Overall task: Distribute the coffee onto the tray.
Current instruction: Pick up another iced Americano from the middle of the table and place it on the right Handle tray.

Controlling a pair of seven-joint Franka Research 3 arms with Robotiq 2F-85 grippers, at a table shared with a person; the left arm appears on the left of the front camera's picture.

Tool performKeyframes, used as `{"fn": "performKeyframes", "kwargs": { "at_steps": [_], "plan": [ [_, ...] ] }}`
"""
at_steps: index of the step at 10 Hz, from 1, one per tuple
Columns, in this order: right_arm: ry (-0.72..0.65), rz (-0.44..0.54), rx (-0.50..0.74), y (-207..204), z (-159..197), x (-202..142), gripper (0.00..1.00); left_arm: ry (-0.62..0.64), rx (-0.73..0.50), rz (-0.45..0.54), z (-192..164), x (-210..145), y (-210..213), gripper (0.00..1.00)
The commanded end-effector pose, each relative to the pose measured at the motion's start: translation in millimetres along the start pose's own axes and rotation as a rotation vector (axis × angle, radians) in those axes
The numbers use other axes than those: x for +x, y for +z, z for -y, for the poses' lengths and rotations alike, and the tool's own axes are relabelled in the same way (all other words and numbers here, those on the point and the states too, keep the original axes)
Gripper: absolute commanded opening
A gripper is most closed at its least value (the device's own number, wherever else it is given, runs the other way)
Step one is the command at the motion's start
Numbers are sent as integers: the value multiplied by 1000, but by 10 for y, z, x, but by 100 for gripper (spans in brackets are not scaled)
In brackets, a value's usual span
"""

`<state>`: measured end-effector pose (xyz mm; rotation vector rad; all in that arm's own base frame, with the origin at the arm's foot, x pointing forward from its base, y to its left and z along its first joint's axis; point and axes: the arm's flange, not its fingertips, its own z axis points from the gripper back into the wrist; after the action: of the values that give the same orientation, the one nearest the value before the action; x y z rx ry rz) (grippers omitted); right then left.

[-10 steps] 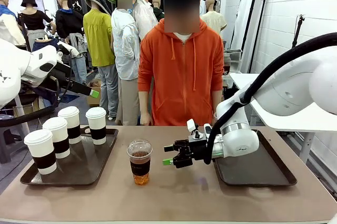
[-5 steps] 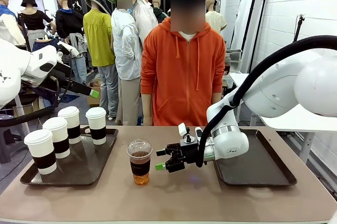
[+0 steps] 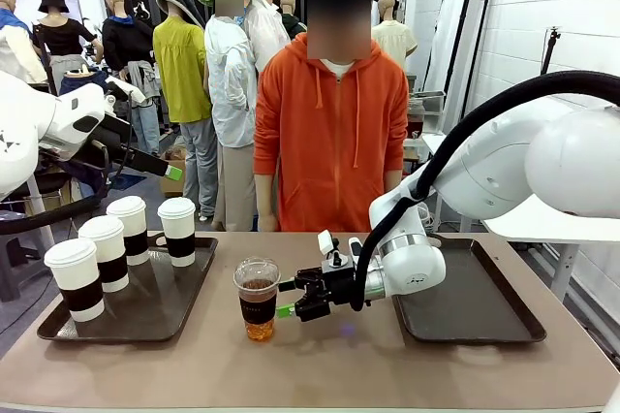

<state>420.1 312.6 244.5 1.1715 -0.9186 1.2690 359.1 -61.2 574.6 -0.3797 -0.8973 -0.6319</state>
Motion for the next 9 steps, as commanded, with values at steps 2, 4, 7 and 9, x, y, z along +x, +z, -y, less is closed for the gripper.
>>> {"fn": "performKeyframes", "kwargs": {
  "at_steps": [2, 4, 7, 9],
  "plan": [
    [22, -6, 3, -94, 72, -41, 100, 5, -5, -1, -13, -9, 2, 100],
    [19, -9, 13, -151, 73, -43, 100, 5, -5, -1, -13, -9, 2, 100],
    [23, -6, 36, -246, 105, -25, 100, 5, -5, -1, -13, -9, 2, 100],
    [20, -2, 58, -304, 120, -5, 100, 5, -5, -1, -13, -9, 2, 100]
  ]
}}
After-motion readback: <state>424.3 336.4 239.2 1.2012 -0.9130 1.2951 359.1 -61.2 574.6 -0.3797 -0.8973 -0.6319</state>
